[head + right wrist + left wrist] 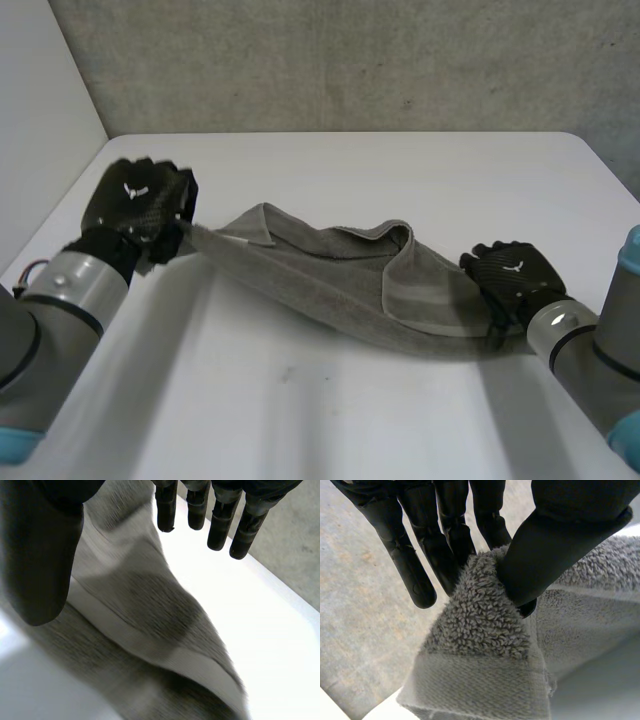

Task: Fold the towel.

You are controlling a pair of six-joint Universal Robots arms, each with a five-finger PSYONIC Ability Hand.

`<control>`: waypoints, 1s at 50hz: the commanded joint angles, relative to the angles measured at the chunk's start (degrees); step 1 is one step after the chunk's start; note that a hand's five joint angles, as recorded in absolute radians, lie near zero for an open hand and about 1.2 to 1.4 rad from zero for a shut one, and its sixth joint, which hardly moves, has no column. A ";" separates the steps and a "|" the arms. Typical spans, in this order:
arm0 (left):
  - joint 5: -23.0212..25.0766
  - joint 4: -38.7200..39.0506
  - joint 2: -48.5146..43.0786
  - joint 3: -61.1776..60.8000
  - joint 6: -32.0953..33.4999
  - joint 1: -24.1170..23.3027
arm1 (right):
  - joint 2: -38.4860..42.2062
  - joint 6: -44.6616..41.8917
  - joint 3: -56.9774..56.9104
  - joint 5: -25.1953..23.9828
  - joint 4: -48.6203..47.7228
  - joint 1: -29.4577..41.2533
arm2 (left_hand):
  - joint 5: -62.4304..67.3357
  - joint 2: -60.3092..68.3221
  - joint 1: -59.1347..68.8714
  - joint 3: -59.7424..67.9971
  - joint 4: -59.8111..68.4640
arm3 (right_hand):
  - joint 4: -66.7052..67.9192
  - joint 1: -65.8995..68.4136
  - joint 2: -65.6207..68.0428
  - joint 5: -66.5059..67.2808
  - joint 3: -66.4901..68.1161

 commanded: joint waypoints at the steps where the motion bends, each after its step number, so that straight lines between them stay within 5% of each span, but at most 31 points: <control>1: -0.03 -3.71 -1.05 4.63 -4.38 0.23 | 2.88 -3.49 -2.17 -0.16 0.73 -3.77 | 11.57 10.30 12.44 10.36 10.29 | 2.28 2.48 2.97 3.60 2.99; 7: -0.29 -4.41 -6.24 8.58 -5.88 0.76 | 1.47 -5.16 -1.11 -3.06 2.84 -8.26 | 11.57 10.30 12.44 10.36 10.29 | 12.71 12.90 13.39 14.03 13.42; 17: -0.47 -4.41 -12.48 10.25 -6.05 3.13 | -2.39 -5.86 4.16 -14.65 6.09 -14.31 | 11.57 10.30 12.44 10.36 10.29 | 34.54 34.73 35.22 35.85 35.25; 22: -0.38 -4.41 -12.92 8.77 -6.66 4.19 | -2.49 -9.37 4.16 -15.72 6.96 -15.37 | 11.57 10.30 12.44 10.36 10.29 | 40.45 40.64 41.13 41.77 41.16; 34: -0.29 -4.32 -12.21 7.00 -7.55 4.63 | -8.99 -15.97 3.46 -17.21 15.58 -18.28 | 11.57 10.30 12.44 10.36 10.29 | 39.29 39.48 39.97 40.61 40.00; 50: -0.38 -4.32 -11.86 5.95 -7.64 4.54 | -11.10 -20.37 4.16 -25.83 29.91 -19.95 | 11.57 10.30 12.44 10.36 10.29 | 39.96 40.16 40.64 41.28 40.67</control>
